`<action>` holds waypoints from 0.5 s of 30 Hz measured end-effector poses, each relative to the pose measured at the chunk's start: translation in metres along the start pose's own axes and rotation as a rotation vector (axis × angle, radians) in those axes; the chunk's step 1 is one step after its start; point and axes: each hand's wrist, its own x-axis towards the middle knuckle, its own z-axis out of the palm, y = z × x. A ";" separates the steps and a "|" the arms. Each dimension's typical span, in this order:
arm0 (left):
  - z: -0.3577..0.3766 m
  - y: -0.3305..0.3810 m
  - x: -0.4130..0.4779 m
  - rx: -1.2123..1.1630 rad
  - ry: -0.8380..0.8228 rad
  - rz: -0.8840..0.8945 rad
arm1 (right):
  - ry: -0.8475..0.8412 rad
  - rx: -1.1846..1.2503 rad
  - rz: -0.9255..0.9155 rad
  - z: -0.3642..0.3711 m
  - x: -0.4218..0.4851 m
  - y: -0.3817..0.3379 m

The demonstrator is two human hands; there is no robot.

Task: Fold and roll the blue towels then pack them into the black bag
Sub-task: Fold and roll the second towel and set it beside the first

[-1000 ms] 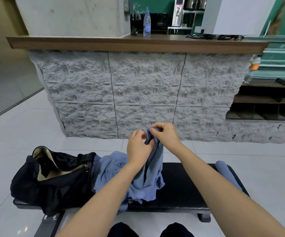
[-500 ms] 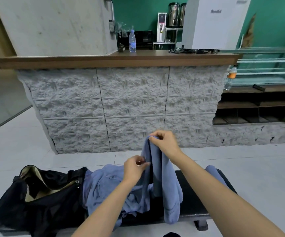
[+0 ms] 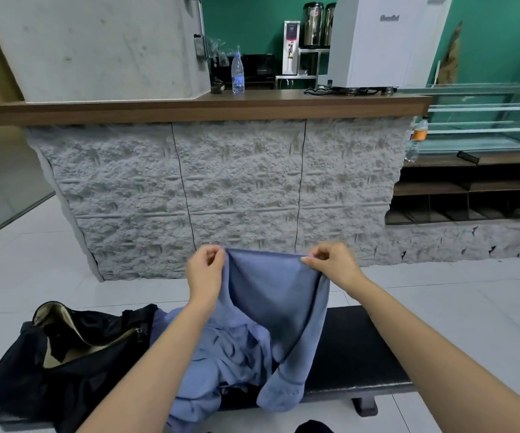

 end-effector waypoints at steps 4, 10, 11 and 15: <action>0.019 0.036 0.000 0.084 -0.405 0.157 | -0.176 -0.026 -0.125 0.029 -0.003 -0.014; 0.034 0.023 -0.013 0.362 -0.513 0.239 | -0.143 -0.036 -0.210 0.046 0.001 -0.018; 0.033 0.021 -0.013 0.399 -0.492 0.263 | -0.145 0.013 -0.203 0.047 -0.001 -0.014; 0.036 0.022 -0.015 0.441 -0.437 0.313 | -0.160 0.139 -0.168 0.049 -0.009 0.003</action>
